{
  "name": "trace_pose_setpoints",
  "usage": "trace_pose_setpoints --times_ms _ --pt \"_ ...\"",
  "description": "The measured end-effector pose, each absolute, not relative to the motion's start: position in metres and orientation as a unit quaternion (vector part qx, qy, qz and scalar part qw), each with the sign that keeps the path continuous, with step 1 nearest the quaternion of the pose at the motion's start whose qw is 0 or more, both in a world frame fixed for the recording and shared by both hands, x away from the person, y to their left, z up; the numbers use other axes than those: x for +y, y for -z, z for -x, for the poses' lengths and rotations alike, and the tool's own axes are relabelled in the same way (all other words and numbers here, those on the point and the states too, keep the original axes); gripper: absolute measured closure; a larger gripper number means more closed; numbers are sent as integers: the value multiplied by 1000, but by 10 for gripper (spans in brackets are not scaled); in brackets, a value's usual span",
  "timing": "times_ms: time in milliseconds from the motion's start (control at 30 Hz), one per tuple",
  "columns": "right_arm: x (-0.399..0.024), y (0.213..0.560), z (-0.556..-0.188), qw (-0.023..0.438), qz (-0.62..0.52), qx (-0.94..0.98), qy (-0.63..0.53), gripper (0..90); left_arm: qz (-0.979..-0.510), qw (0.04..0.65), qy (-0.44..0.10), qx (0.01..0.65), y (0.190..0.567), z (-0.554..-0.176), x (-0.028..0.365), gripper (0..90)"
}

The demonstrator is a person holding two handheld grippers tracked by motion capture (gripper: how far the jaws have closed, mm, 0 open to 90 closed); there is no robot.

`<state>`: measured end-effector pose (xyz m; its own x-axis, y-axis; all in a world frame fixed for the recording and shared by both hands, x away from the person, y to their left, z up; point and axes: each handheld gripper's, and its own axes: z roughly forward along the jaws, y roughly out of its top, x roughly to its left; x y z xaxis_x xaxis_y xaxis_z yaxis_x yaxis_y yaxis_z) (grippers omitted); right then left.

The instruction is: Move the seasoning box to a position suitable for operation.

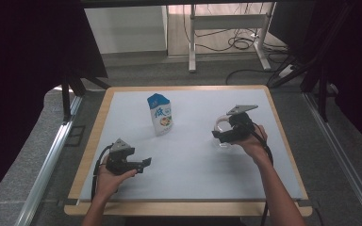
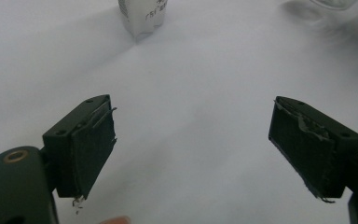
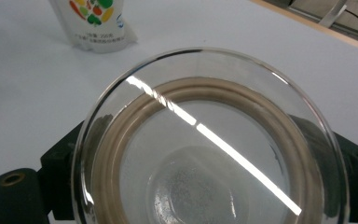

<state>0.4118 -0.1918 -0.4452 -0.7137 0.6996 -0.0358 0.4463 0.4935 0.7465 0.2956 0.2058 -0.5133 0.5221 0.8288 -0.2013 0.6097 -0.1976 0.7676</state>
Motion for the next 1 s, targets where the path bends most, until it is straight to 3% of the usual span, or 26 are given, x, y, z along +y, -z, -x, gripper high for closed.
trace_pose_setpoints --times_ms 400,833,1000 --pt "-191 461 -383 150 -325 858 -369 113 -765 418 -128 474 517 -297 204 144" --pt "-193 470 -380 143 -320 863 -363 110 -764 416 -132 475 517 -296 205 144" --pt "-193 468 -381 146 -342 853 -365 30 -765 416 -129 474 517 -296 204 147"
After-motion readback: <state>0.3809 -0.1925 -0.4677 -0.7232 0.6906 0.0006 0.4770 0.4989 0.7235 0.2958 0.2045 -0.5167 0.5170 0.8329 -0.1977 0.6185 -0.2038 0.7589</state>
